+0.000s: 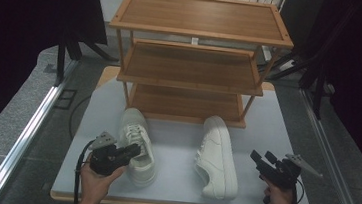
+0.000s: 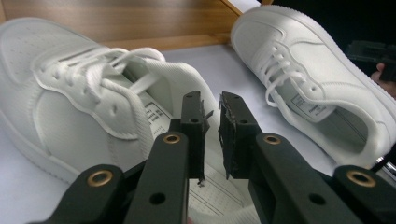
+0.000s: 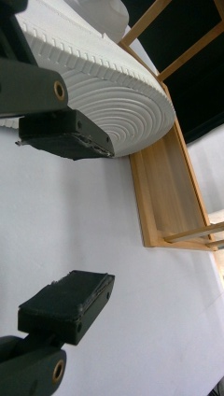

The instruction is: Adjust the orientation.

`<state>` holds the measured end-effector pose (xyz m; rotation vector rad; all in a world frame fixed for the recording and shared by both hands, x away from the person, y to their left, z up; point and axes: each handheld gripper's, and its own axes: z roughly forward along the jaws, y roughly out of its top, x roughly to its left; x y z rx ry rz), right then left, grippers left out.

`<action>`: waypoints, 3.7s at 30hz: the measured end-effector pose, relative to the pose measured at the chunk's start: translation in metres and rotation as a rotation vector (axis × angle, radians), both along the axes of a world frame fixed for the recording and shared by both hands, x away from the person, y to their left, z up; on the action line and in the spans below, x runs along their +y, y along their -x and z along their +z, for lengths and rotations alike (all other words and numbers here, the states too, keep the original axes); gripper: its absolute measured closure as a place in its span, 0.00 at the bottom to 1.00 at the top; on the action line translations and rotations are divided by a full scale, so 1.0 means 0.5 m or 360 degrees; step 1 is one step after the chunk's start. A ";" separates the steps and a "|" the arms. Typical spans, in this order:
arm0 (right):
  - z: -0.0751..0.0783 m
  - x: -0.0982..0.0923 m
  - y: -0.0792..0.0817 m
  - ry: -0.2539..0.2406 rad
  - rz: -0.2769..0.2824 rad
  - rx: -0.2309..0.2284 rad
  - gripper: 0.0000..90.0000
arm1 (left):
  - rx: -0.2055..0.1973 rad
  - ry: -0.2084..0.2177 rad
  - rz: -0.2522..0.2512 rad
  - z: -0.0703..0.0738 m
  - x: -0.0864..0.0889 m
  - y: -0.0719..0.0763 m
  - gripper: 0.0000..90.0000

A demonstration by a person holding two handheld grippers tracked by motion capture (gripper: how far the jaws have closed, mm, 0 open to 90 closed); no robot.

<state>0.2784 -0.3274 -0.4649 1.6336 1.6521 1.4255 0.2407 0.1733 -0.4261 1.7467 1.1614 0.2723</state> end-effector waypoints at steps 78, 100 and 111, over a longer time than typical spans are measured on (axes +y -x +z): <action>-0.001 0.017 0.005 0.0078 0.0012 -0.0015 0.41 | 0.0103 0.0047 0.0021 -0.026 0.156 0.027 0.91; 0.087 0.192 0.063 0.0386 0.0496 -0.0174 0.53 | -0.0091 0.0213 -0.0029 0.021 0.105 0.025 0.42; 0.069 0.282 0.087 0.0576 0.0836 -0.0081 0.93 | -0.0047 0.0244 -0.0024 0.007 0.088 0.005 0.42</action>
